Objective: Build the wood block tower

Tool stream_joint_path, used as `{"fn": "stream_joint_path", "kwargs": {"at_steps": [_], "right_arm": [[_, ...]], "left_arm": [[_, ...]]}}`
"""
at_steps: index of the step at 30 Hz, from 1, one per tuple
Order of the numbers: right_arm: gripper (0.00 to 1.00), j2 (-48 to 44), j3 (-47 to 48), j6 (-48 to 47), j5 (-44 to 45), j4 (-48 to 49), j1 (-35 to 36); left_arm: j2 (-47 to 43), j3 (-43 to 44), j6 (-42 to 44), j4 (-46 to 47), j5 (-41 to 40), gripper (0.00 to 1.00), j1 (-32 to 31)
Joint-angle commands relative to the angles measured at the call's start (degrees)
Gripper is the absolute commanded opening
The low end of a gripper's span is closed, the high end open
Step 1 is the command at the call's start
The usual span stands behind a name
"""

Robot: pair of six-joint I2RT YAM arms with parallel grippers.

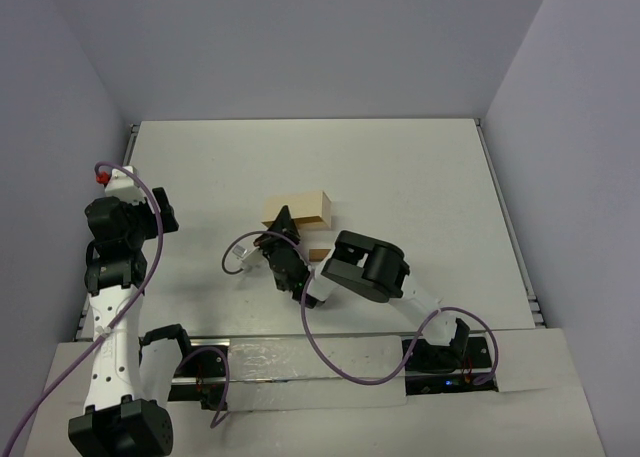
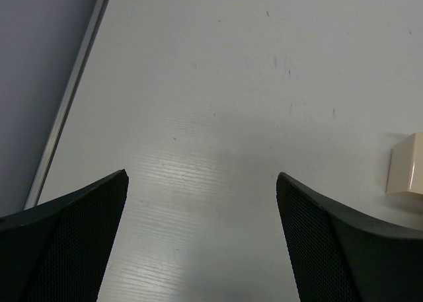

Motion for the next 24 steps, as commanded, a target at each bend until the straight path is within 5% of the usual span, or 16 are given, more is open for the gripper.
{"fn": "stream_joint_path", "kwargs": {"at_steps": [1,7,20,24], "right_arm": [[0.00,1.0,-1.7,-11.6,-2.8,27.1,0.2],[0.00,-3.2,-2.9,-12.4,-5.2,26.8,-4.0],[0.00,3.8,6.4,-8.5,-1.2,27.3,0.5],[0.00,-2.7,3.5,-5.2,-0.2,27.2,-2.5]], "left_arm": [[0.2,2.2,-0.2,1.6,-0.2,0.99,0.5],[0.4,2.5,-0.2,1.2,-0.2,0.99,0.5],[0.2,2.6,-0.4,1.1,0.1,0.99,0.5],[1.0,3.1,-0.5,0.4,-0.7,0.99,0.5]]}}
